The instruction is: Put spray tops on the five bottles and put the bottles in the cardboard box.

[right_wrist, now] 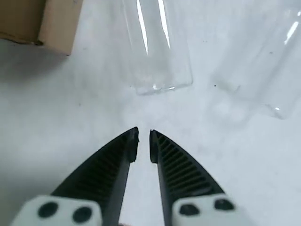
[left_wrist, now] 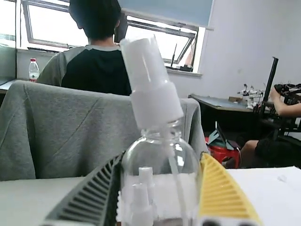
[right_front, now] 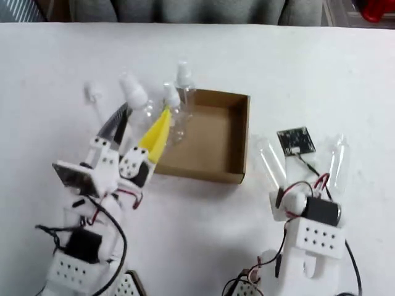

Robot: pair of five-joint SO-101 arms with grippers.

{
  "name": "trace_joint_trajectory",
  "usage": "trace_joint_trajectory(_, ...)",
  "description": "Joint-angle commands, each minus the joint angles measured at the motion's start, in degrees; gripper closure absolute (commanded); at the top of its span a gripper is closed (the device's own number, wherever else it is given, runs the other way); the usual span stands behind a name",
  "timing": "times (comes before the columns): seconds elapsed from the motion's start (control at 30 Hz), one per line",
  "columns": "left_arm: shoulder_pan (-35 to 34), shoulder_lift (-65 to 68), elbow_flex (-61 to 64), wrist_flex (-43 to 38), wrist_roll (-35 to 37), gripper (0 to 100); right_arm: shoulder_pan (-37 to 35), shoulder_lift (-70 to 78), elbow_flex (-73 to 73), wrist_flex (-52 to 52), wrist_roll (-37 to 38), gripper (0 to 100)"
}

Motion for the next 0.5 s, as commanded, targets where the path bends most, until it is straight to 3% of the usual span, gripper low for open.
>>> trace_joint_trajectory(0.0, 0.04, 8.48, -6.07, -4.04, 0.79, 98, 0.13, -5.76, 1.14, -3.3, 0.7, 98.4)
trace_joint_trajectory(0.1, 0.04, 12.53, -6.42, -7.65, 1.85, 98, -3.12, -10.59, 1.85, -3.56, 0.44, 98.4)
trace_joint_trajectory(0.3, -0.4, 19.3, -6.33, -11.87, 10.99, 98, -11.47, -20.88, 4.48, -4.09, 0.35, 98.4)
trace_joint_trajectory(0.47, -0.22, 22.37, -6.51, -16.79, 11.43, 98, -25.19, -29.49, 7.56, -10.15, 0.18, 98.4)
